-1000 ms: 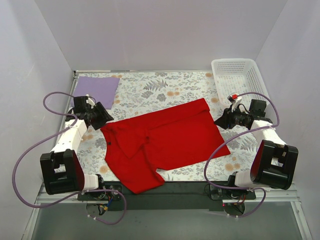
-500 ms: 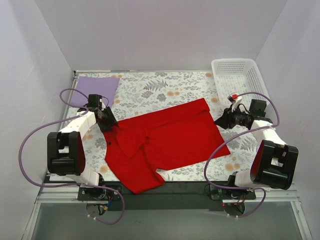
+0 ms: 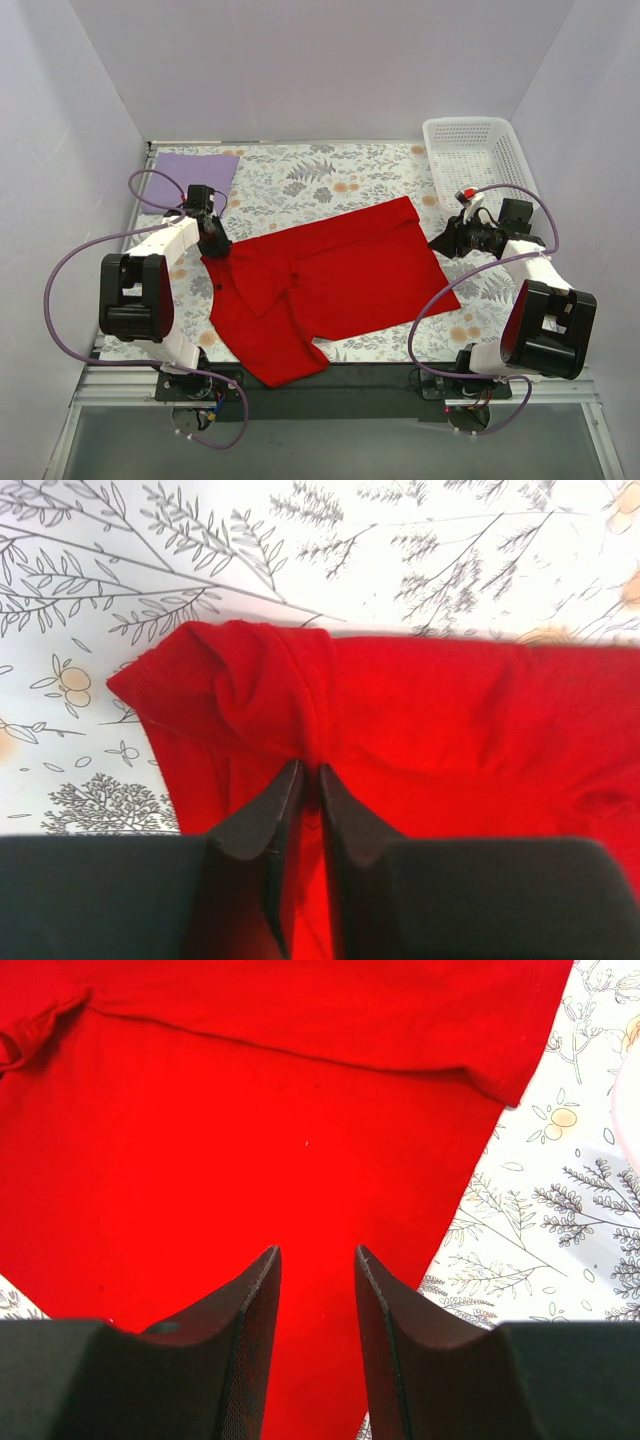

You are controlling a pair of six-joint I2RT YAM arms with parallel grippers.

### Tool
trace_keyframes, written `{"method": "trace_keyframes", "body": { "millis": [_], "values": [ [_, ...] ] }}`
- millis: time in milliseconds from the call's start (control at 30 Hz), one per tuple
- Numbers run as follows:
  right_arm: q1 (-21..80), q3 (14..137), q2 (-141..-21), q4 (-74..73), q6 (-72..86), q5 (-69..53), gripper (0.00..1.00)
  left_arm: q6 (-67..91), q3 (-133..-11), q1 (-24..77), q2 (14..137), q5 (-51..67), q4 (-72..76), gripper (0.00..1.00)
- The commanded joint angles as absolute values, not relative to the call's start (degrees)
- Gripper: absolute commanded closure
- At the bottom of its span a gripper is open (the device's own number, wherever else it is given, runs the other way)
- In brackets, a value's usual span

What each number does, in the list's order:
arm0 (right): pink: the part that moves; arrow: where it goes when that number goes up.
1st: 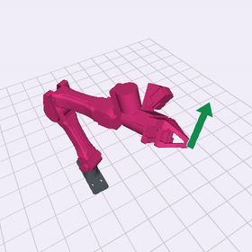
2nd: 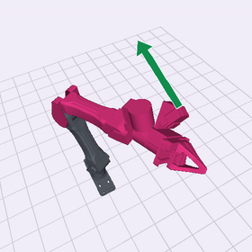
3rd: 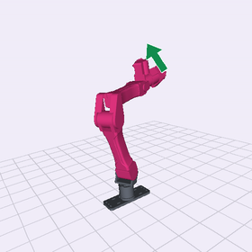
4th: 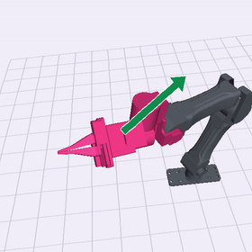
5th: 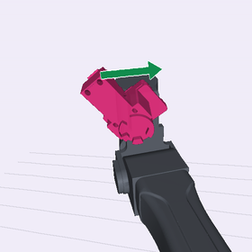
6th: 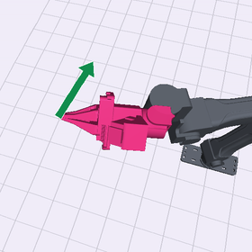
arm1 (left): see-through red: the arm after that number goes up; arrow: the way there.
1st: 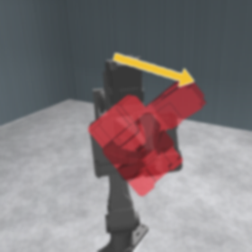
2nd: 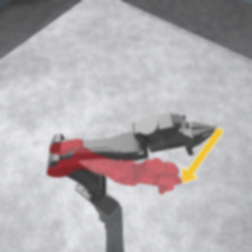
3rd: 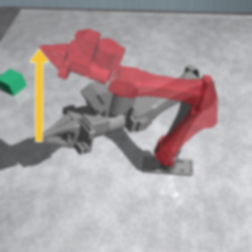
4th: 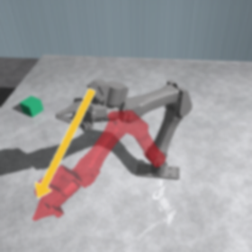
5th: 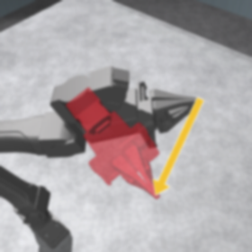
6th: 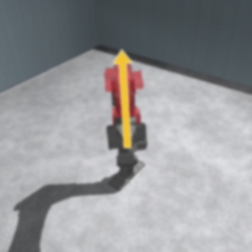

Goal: Fold and stack the t-shirts

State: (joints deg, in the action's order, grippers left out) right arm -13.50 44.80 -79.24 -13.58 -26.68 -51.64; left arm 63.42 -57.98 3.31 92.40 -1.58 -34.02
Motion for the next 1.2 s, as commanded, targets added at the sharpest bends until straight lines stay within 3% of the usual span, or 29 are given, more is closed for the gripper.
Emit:
{"method": "trace_keyframes", "body": {
  "millis": [0, 133, 533, 1033, 1167],
  "values": [
    [-13.9, 46.9, -78.8, -13.7, -27.2, -53.5, 0.57, 63.7, -56.1, 3.3, 89.7, -3.3, -33.6, 0.90],
    [-13.9, 46.9, -78.7, -13.9, -27.2, -53.6, 0.57, 64.9, -53.9, 3.3, 86.8, -3.3, -33.3, 1.00],
    [-14.0, 47.0, -78.4, -14.0, -27.2, -54.0, 0.57, 72.2, -46.6, 0.6, 80.4, -4.5, -31.8, 1.00],
    [-14.1, 47.6, -79.8, -15.5, -28.5, -54.5, 0.57, 70.5, -45.6, -8.3, 83.3, 12.6, -28.2, 1.00],
    [-14.0, 47.5, -79.7, -15.6, -28.5, -54.3, 0.57, 70.2, -44.1, -9.9, 82.3, 15.6, -27.5, 0.85]
  ]
}}
